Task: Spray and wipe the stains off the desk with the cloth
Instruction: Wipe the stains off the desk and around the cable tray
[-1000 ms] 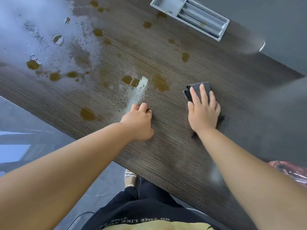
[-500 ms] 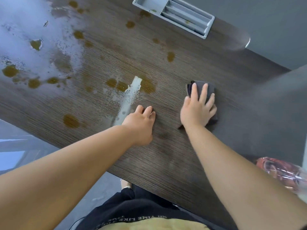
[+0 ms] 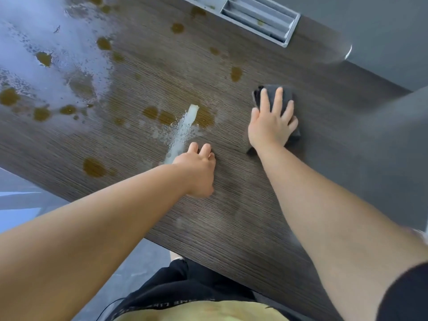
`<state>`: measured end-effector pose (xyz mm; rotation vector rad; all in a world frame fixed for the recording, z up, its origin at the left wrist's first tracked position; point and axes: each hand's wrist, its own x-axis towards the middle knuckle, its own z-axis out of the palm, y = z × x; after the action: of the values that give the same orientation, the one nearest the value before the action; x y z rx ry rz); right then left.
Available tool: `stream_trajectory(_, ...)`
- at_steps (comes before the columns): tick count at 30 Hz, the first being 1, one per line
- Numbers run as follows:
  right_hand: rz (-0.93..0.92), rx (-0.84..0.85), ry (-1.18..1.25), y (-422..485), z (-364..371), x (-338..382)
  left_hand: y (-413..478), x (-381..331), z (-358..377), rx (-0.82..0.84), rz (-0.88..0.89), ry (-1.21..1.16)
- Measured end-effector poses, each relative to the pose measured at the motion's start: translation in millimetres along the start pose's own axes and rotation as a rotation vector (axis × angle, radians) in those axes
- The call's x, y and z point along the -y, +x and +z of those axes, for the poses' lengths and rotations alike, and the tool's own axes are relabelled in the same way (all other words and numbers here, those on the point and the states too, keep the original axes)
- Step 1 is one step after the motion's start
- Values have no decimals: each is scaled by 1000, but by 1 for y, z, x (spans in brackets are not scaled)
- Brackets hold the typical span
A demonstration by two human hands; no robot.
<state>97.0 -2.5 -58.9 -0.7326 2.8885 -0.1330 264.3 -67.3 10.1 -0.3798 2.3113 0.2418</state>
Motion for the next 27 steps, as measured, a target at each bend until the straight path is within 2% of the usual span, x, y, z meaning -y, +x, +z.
stream_trajectory(2, -219, -36, -37, -31, 5, -3, -1, 0, 0, -3, 0, -1)
stream_trajectory(5, -580, -28, -96, -92, 11, -45, -1, 2, 1, -17, 10, -4)
stream_trajectory(7, -646, -27, -120, -95, 10, -74, -1, 1, 1, -21, 13, -17)
stream_trajectory(9, -515, -56, -104, -78, 7, -76, -2, 0, 3, -31, 6, -22)
stream_trajectory(12, -97, -50, -1, -48, 6, -38, -2, -4, 7, -76, -17, -47)
stream_trajectory(13, -8, -39, 24, -49, 8, -24, -2, -6, 9, -91, -32, -74)
stream_trajectory(14, -7, -42, 15, -57, 10, -13, -2, -7, 10, -109, -54, -106)
stream_trajectory(15, -83, -80, -4, -72, 13, -9, -2, -9, 11, -132, -79, -142)
stream_trajectory(17, -365, -115, -55, -116, 19, -23, -4, -15, 12, -192, -125, -216)
stream_trajectory(19, -619, -75, -106, -156, 23, -57, -7, -22, 15, -274, -137, -282)
stream_trajectory(21, -688, -71, -90, -159, 19, -89, -9, -30, 19, -338, -90, -322)
stream_trajectory(23, -565, -97, -102, -136, 17, -101, -8, -36, 25, -347, -9, -306)
stream_trajectory(27, -35, -127, 9, -91, 15, -66, -6, -38, 35, -315, 60, -259)
